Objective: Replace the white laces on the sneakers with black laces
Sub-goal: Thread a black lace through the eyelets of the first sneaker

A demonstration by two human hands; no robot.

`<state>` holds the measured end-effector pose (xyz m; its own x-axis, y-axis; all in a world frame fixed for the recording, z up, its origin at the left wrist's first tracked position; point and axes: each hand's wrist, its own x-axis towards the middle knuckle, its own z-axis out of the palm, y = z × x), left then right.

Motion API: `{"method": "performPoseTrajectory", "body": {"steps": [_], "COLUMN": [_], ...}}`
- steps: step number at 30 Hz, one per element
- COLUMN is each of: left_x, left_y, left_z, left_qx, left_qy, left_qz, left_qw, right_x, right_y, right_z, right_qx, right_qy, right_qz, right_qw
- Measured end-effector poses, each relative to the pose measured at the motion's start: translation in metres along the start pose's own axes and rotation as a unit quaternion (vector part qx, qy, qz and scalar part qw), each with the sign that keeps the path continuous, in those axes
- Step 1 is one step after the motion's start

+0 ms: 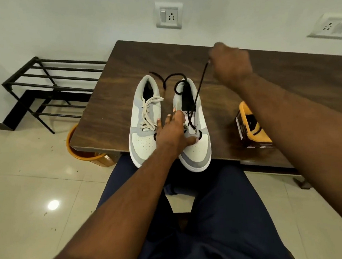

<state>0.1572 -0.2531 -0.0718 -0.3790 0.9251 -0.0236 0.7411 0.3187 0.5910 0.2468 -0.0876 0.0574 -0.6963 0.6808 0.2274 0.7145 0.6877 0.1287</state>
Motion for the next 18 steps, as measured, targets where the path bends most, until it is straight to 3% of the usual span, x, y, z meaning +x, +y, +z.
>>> {"method": "performPoseTrajectory", "body": {"steps": [4, 9, 14, 18], "left_x": [0.003, 0.002, 0.002, 0.003], "left_y": [0.003, 0.003, -0.001, 0.0], "left_z": [0.002, 0.008, 0.013, 0.012], "left_qx": [0.017, 0.016, -0.001, 0.015], "left_qy": [-0.003, -0.002, 0.014, 0.005], "left_qz": [-0.004, -0.008, -0.018, -0.015], "left_qw": [1.0, 1.0, 1.0, 1.0], "right_x": [0.008, -0.046, -0.082, -0.079], "right_y": [-0.003, -0.031, -0.054, -0.056], "right_z": [0.006, 0.048, 0.071, 0.068], "right_qx": [0.098, 0.271, 0.148, 0.076], "right_qy": [0.011, -0.085, -0.196, -0.188], "right_qz": [0.049, 0.086, -0.001, -0.042], "right_qw": [0.994, 0.955, 0.969, 0.978]}}
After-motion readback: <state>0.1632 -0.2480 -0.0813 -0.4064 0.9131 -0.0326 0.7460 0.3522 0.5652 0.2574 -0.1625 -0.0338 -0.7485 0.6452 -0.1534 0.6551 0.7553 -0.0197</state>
